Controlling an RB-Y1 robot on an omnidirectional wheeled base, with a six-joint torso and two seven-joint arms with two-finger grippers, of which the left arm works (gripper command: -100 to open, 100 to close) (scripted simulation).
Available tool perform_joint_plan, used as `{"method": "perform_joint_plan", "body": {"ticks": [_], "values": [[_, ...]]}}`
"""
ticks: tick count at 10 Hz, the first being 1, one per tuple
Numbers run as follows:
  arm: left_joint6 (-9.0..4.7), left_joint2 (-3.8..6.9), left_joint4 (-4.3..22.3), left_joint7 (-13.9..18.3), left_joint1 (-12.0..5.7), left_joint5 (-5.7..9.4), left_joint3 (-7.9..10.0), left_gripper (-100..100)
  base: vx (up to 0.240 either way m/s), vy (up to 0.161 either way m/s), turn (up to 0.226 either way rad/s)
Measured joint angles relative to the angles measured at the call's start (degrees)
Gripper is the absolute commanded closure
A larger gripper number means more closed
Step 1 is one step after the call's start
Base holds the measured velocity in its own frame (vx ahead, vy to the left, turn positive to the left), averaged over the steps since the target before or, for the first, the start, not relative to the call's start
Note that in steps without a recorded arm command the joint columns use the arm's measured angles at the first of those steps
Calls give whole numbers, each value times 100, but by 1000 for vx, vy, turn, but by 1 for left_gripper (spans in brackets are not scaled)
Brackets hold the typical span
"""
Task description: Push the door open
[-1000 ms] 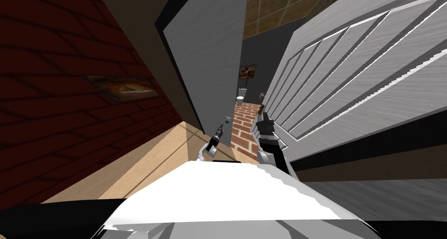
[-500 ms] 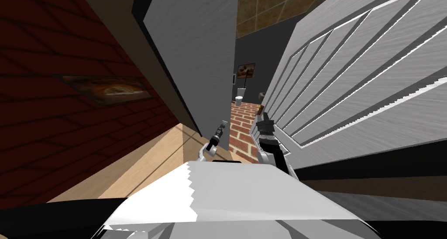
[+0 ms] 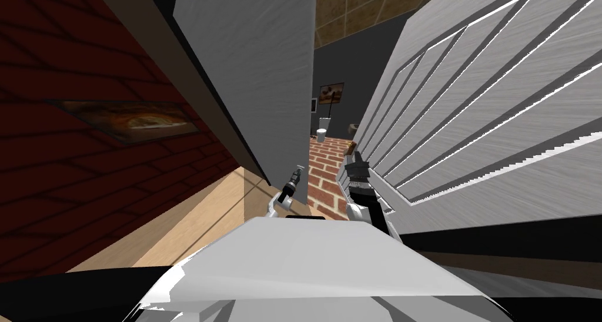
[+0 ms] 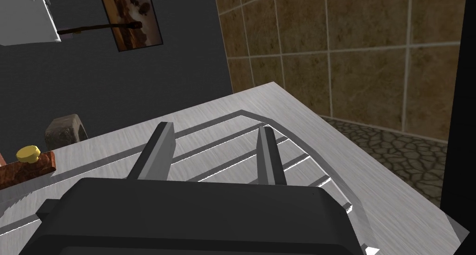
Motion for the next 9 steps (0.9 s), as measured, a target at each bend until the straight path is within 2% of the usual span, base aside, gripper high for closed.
{"method": "perform_joint_plan", "body": {"ticks": [3, 7, 9], "values": [[13, -1, 3, -2, -11, -1, 4, 100, 0, 0, 0], [19, -30, 127, -42, -3, 1, 90, 100, 131, -104, 45], [57, -53, 77, -88, 8, -2, 173, 100, 172, -150, 55]]}}
